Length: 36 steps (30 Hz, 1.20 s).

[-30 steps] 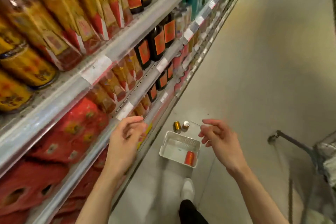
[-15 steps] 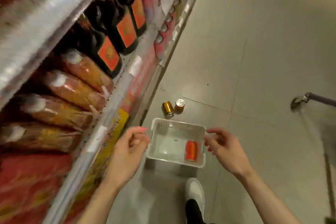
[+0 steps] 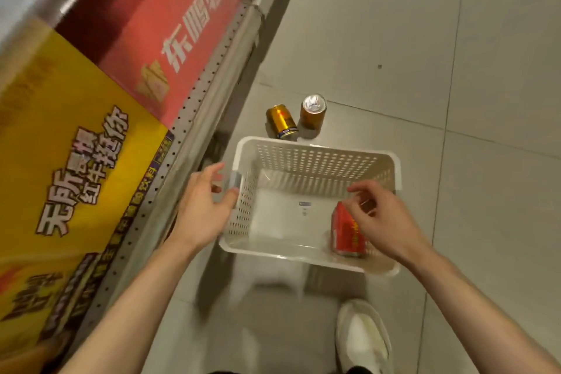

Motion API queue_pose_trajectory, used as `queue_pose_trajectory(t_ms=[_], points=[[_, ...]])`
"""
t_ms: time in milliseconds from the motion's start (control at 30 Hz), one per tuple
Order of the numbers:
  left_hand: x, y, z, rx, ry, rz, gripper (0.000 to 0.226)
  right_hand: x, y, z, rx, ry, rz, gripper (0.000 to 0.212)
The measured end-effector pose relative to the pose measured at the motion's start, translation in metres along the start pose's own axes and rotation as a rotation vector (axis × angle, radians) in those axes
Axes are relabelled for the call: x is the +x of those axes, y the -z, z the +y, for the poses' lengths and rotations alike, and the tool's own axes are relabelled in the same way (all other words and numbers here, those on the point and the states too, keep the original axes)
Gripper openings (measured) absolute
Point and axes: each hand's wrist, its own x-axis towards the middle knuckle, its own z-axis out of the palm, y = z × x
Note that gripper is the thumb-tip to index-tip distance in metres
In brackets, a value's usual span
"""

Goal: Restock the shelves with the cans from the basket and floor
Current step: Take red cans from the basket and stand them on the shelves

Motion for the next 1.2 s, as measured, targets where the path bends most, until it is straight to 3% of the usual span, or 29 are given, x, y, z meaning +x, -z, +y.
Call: queue_pose_trajectory(t_ms=[300,600,833,1067,1200], points=[[0.016,-0.024,-0.014,-0.063,-0.033,-0.007,0.04,0.007,-0.018,0.029,-0.129,0.039,0.043,0.03],[-0.002,-0.021,0.016,-0.113,-0.113,-0.045,0.036,0.013,-0.031,0.046,-0.437,-0.167,-0.096,0.042],[-0.011,-0.021,0.025,-0.108,-0.15,-0.051,0.035,0.021,-0.048,0.049,-0.615,-0.198,-0.103,0.069],[-0.012,-0.02,0.024,-0.097,-0.137,-0.051,0.037,0.031,-0.055,0.056,-0.372,-0.198,-0.208,0.095],[-0.012,-0.019,0.02,-0.09,-0.118,-0.043,0.039,0.038,-0.055,0.06,-0.303,-0.123,-0.307,0.093]])
